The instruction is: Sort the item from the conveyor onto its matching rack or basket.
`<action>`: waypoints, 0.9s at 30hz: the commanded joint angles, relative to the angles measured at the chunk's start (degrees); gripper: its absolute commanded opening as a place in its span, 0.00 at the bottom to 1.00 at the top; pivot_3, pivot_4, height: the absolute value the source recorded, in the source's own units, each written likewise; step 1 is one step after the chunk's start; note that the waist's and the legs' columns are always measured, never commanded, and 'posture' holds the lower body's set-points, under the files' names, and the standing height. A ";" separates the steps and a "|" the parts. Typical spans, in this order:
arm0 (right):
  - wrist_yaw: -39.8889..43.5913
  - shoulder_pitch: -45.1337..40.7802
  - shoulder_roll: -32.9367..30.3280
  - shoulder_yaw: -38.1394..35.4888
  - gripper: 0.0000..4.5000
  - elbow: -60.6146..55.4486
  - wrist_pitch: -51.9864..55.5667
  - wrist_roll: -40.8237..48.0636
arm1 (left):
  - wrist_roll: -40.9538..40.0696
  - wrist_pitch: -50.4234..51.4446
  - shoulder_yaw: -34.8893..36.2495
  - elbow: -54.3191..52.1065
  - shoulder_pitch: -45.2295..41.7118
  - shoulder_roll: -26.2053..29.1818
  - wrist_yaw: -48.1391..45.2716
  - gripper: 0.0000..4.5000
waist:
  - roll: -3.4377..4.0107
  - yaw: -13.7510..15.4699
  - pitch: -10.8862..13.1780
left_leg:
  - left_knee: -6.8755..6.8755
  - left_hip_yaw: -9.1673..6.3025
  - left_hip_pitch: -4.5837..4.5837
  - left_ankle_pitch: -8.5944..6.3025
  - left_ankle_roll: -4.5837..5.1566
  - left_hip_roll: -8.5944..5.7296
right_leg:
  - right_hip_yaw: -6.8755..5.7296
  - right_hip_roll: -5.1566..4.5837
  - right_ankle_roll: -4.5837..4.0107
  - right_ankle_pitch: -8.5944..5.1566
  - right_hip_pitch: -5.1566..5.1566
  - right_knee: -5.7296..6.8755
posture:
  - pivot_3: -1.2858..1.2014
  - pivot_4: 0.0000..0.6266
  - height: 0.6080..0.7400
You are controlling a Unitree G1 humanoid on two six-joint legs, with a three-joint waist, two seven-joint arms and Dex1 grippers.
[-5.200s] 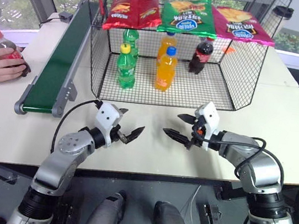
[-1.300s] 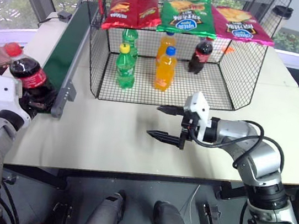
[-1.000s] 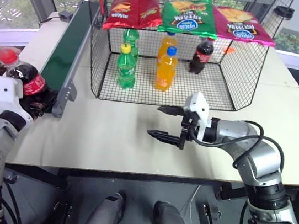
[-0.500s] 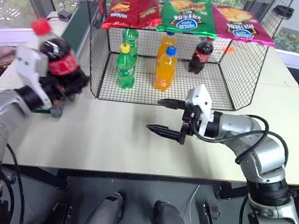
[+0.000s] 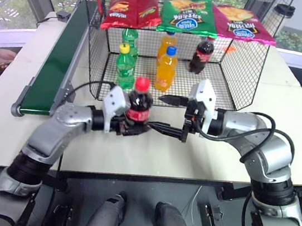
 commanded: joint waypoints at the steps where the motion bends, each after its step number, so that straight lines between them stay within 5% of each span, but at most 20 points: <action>1: -0.03 -1.53 -0.60 -1.92 1.00 -2.05 -0.37 0.93 | 3.01 -5.45 -1.09 0.44 -1.92 -0.89 -2.19 0.66 | 0.00 0.01 0.00 | 0.00 0.00 0.00 0.00 0.00 0.00 | 0.00 0.00 0.00 0.00 0.00 0.00 | 0.52 0.24 0.98; 18: 0.09 -2.60 -0.24 -2.08 1.00 -2.25 -0.44 2.32 | 8.57 -10.20 -2.87 3.92 -2.85 -6.61 -4.39 0.66 | 0.01 0.01 0.00 | 0.05 -0.02 0.00 0.07 0.12 -0.01 | -0.02 0.01 0.03 0.01 0.02 0.04 | 0.52 0.24 0.98; 25: 0.27 -3.02 -0.10 -2.24 0.31 -2.48 -0.01 3.67 | 8.97 -10.43 -2.32 4.01 -3.31 -7.87 -3.88 0.66 | 0.00 0.02 0.00 | 0.07 -0.02 0.00 0.08 0.13 -0.01 | -0.03 0.02 0.05 0.02 0.02 0.04 | 0.52 0.24 0.98; 27: 0.21 -3.13 -0.11 -2.28 0.26 -2.60 0.16 4.01 | 9.09 -10.50 -2.29 4.10 -3.35 -7.99 -3.82 0.66 | 0.01 0.02 0.00 | 0.08 -0.02 0.00 0.08 0.13 -0.01 | -0.03 0.02 0.05 0.03 0.03 0.05 | 0.52 0.24 0.98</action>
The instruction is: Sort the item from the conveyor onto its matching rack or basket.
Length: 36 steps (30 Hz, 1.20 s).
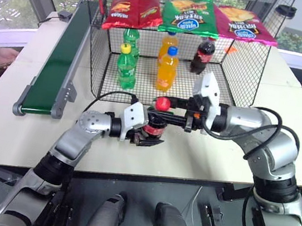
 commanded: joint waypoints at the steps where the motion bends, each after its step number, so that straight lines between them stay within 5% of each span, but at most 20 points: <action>1: -0.33 -1.36 0.14 -1.45 0.26 -1.58 0.04 1.26 | -0.39 -1.93 1.18 -2.25 -1.21 -0.81 -0.09 0.66 | 0.00 0.01 0.00 | 0.01 0.00 0.00 0.00 0.00 0.00 | 0.00 0.00 0.00 0.00 0.00 0.00 | 0.52 0.24 0.98; 9: -1.40 -1.82 -0.09 -1.27 0.26 -1.78 1.05 1.10 | -1.86 0.27 2.53 -2.61 -1.83 -2.44 1.26 0.66 | 0.00 0.01 0.00 | 0.02 0.00 0.00 0.01 0.01 0.00 | 0.00 0.01 0.02 0.01 0.00 0.01 | 0.52 0.24 0.98; 11: -1.86 -1.77 -0.14 -1.15 0.26 -1.89 1.25 0.75 | -2.74 1.38 3.01 -2.48 -2.05 -2.63 0.73 0.89 | 0.00 0.01 0.00 | 0.02 0.00 0.00 0.01 0.01 0.00 | 0.00 0.01 0.02 0.01 0.00 0.02 | 0.52 0.24 0.98; 13: -2.00 -1.67 -0.18 -1.01 0.26 -1.94 1.24 0.56 | -3.26 2.24 3.21 -2.76 -2.04 -2.43 0.05 0.98 | 0.00 0.06 0.00 | 0.03 0.00 0.00 0.01 0.01 0.00 | 0.00 0.01 0.02 0.02 0.00 0.04 | 0.52 0.24 0.98; 23: -3.90 -1.74 0.47 -1.09 0.26 -0.10 -0.09 -1.76 | -2.34 5.38 3.61 -5.61 0.40 0.76 0.01 0.98 | 0.00 -0.02 0.00 | 0.05 0.00 0.03 0.02 0.02 0.00 | 0.00 0.02 0.07 0.04 0.02 0.06 | 0.52 0.24 0.98; 36: -18.50 -12.01 4.24 -5.39 0.26 20.76 -7.49 -14.12 | -4.26 10.77 12.23 -11.05 8.49 4.34 8.14 0.98 | 0.01 -0.01 0.01 | 0.05 0.02 0.06 0.02 0.01 -0.03 | 0.03 0.09 0.02 0.02 -0.02 0.17 | 0.52 0.24 0.98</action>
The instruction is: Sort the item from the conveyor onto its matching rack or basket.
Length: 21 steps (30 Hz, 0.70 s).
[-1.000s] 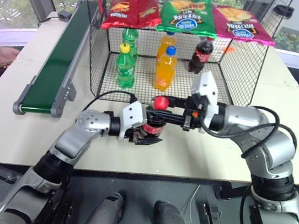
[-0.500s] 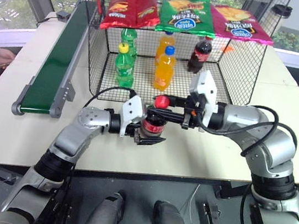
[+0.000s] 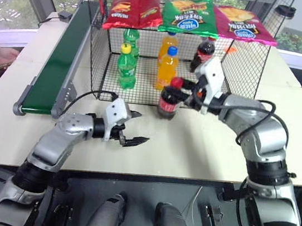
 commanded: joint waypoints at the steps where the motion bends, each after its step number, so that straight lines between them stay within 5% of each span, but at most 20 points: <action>1: -4.00 -4.69 0.54 -4.15 0.26 4.19 -4.23 -2.85 | -0.43 0.11 3.05 -2.81 1.36 -1.11 4.20 0.98 | 0.00 0.09 0.00 | 0.00 -0.01 0.00 0.00 0.00 0.00 | 0.00 0.01 0.00 0.00 -0.01 0.01 | 0.52 0.24 0.98; 21: -15.00 -13.78 2.60 -9.15 0.26 31.92 -16.04 -11.53 | 0.53 0.16 3.40 -4.70 4.24 -7.09 15.03 0.98 | 0.04 -0.11 0.01 | 0.00 0.10 0.03 0.03 0.01 0.00 | 0.06 0.09 0.15 0.10 -0.02 0.11 | 0.52 0.24 0.98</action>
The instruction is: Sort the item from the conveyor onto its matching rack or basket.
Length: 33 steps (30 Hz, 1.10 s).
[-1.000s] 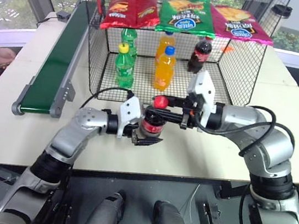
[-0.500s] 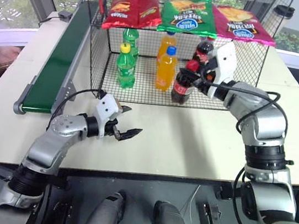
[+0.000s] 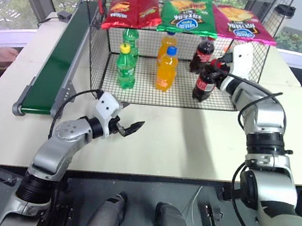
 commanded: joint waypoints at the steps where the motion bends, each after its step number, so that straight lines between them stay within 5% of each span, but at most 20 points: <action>1: -0.65 -3.06 -0.21 -1.62 0.26 0.47 -3.54 -0.96 | 0.10 -0.46 -0.29 -2.35 0.07 -0.22 0.49 0.98 | 0.00 0.03 0.00 | 0.00 0.00 0.00 0.00 0.00 0.00 | 0.00 0.00 0.00 0.00 0.00 0.01 | 0.52 0.24 0.98; 10: -0.49 -2.76 0.27 -1.78 0.26 4.43 -7.52 -2.45 | 0.83 -1.30 -0.44 -1.57 0.04 -0.74 0.88 0.98 | 0.00 0.03 0.00 | 0.01 0.00 0.03 0.01 -0.01 0.00 | 0.01 0.00 0.00 0.00 0.00 0.08 | 0.52 0.24 0.98; 17: -0.11 -2.95 0.41 -2.01 0.99 4.40 -7.22 -2.26 | 0.96 -1.46 -0.64 -1.70 0.35 -0.92 1.13 1.00 | 0.00 -0.03 0.00 | 0.04 0.00 0.07 0.02 -0.02 0.00 | 0.02 0.00 -0.03 -0.02 0.00 0.19 | 0.52 0.24 0.98; 33: 5.06 1.14 -4.82 1.03 0.99 -3.22 -0.17 -4.63 | 0.86 -0.96 -0.48 -2.25 0.89 -0.76 1.55 1.00 | 0.00 0.18 0.00 | 0.05 0.00 0.07 0.02 -0.03 0.00 | 0.03 0.00 -0.05 -0.03 0.00 0.21 | 0.52 0.24 0.98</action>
